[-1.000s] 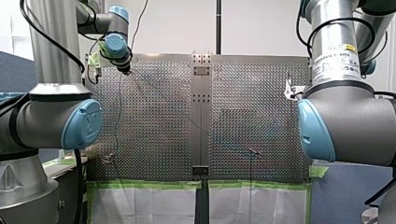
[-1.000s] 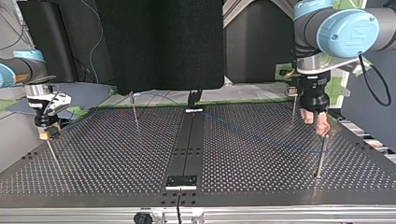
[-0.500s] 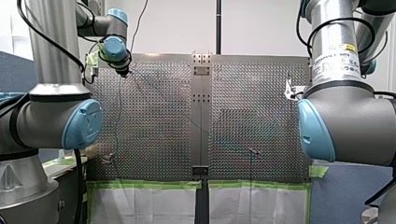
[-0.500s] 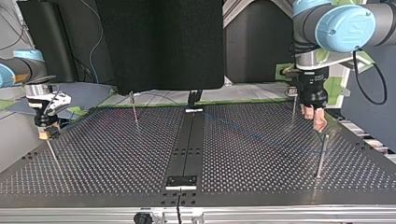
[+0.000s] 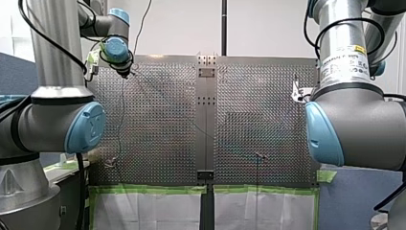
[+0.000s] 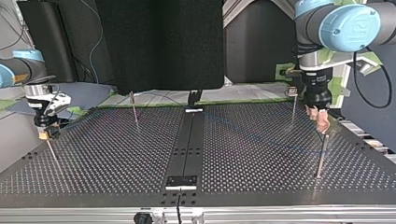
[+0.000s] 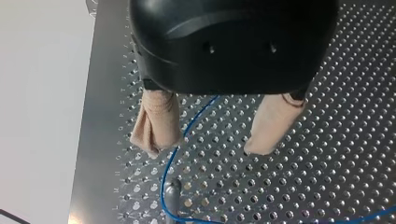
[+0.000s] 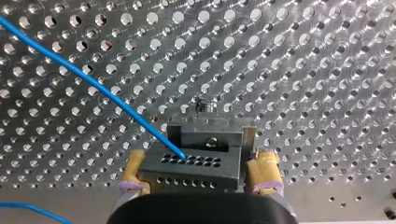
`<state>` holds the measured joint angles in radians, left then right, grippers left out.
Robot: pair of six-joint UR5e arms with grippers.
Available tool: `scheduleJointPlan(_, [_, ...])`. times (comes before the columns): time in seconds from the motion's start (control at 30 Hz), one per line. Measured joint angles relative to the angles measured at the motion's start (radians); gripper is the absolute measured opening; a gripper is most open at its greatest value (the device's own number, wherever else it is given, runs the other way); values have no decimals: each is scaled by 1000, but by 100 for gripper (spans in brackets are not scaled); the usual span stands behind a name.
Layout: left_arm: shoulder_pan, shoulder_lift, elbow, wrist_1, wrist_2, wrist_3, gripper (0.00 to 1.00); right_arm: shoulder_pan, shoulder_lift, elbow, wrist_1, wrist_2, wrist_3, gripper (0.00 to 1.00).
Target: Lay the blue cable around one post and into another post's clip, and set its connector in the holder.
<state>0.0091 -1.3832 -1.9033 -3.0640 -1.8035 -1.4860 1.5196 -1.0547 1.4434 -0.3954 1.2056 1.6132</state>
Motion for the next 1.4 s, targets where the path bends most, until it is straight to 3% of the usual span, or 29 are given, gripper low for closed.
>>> scheduleJointPlan(1.4, [6,2,-30,4,-3,-26,100,-1,-1,0,4,3,-2,95])
